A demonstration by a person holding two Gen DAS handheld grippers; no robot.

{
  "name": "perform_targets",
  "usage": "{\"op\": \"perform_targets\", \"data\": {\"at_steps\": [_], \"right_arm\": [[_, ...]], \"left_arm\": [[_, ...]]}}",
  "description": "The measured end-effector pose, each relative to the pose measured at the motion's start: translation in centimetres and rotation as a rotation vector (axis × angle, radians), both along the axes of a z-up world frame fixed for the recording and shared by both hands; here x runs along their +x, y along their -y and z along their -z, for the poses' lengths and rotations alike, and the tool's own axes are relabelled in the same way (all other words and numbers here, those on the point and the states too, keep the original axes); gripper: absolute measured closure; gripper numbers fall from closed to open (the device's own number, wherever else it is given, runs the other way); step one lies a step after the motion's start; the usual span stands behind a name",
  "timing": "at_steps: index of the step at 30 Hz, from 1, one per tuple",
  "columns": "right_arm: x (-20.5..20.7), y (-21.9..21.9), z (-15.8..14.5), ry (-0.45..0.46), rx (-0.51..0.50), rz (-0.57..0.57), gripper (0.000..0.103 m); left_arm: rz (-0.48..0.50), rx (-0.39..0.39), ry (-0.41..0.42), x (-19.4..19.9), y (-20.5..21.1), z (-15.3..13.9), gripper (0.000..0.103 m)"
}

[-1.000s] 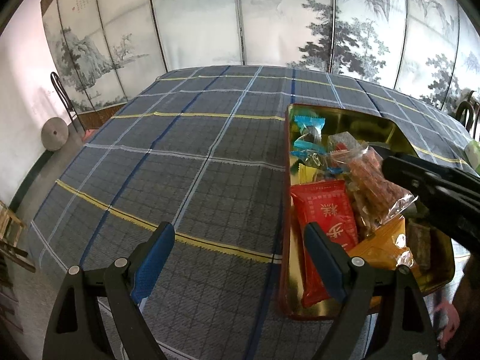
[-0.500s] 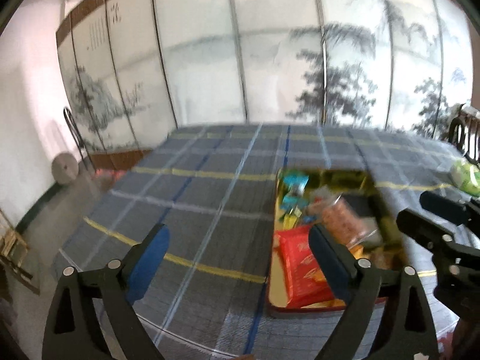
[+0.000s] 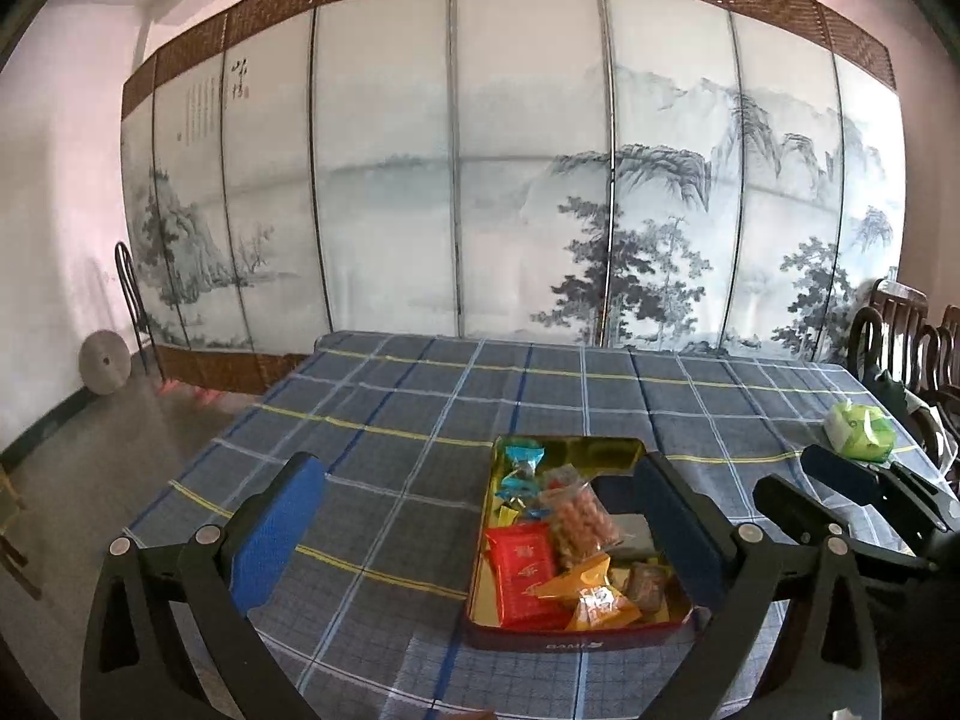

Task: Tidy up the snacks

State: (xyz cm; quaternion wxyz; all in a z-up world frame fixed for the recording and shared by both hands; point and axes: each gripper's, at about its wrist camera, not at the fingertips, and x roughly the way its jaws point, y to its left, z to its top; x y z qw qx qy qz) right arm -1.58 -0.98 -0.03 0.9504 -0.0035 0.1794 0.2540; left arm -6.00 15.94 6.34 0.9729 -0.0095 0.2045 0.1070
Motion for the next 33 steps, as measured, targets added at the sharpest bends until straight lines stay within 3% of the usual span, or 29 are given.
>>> {"op": "perform_targets", "data": {"at_steps": [11, 33], "right_arm": [[-2.5, 0.4, -0.8, 0.082, 0.01, 0.031, 0.037], [-3.9, 0.3, -0.8, 0.084, -0.012, 0.02, 0.033]], "left_arm": [[0.013, 0.006, -0.016, -1.4, 1.1, -0.3, 0.0], [0.019, 0.011, -0.022, -2.5, 1.4, -0.3, 0.0]]}}
